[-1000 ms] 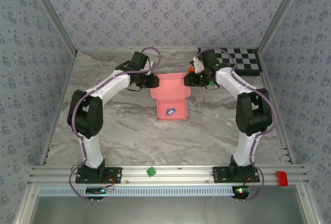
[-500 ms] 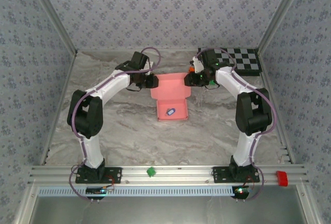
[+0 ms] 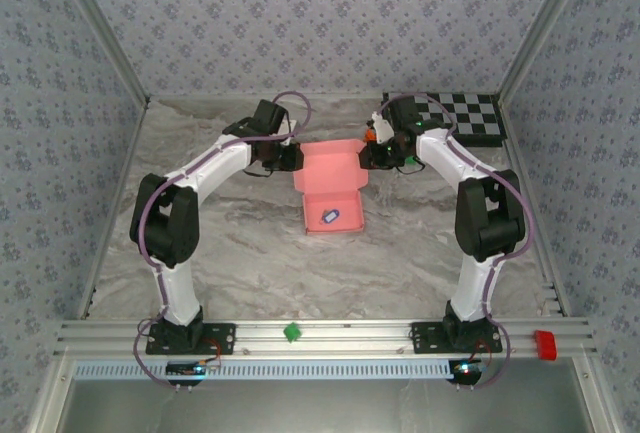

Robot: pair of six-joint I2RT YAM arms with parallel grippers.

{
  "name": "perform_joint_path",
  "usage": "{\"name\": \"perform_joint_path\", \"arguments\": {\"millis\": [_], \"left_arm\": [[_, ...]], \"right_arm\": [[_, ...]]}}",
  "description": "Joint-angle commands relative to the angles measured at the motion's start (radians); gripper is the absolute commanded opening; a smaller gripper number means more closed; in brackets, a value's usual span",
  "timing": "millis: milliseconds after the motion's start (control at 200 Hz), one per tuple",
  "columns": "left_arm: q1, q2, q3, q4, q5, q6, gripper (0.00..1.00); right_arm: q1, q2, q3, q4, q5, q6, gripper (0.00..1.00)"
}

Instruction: Fold the paper box

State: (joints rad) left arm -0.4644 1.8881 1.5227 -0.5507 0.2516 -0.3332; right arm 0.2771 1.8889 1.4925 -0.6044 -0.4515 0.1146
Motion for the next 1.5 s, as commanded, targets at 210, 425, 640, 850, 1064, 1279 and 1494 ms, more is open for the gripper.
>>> {"name": "perform_joint_path", "arguments": {"millis": [210, 425, 640, 850, 1064, 1279, 1494], "left_arm": [[0.004, 0.019, 0.078, -0.021, 0.008, 0.032, 0.04], [0.004, 0.016, 0.105, 0.003, -0.058, 0.083, 0.02], [0.004, 0.011, 0.101, 0.076, -0.12, 0.128, 0.0], [0.005, 0.015, 0.088, 0.147, -0.178, 0.163, 0.0], [0.004, 0.007, 0.029, 0.245, -0.203, 0.16, 0.0], [0.005, -0.031, -0.093, 0.382, -0.215, 0.129, 0.0], [0.004, -0.068, -0.204, 0.486, -0.221, 0.099, 0.02]], "right_arm": [[0.023, -0.033, 0.004, 0.039, 0.059, 0.006, 0.12], [0.044, -0.097, -0.076, 0.171, 0.137, 0.042, 0.06], [0.078, -0.131, -0.143, 0.302, 0.223, 0.048, 0.04], [0.105, -0.141, -0.201, 0.442, 0.284, 0.049, 0.03], [0.151, -0.155, -0.272, 0.614, 0.378, 0.013, 0.02], [0.192, -0.158, -0.345, 0.74, 0.47, -0.046, 0.02], [0.213, -0.151, -0.375, 0.792, 0.506, -0.062, 0.02]]}}
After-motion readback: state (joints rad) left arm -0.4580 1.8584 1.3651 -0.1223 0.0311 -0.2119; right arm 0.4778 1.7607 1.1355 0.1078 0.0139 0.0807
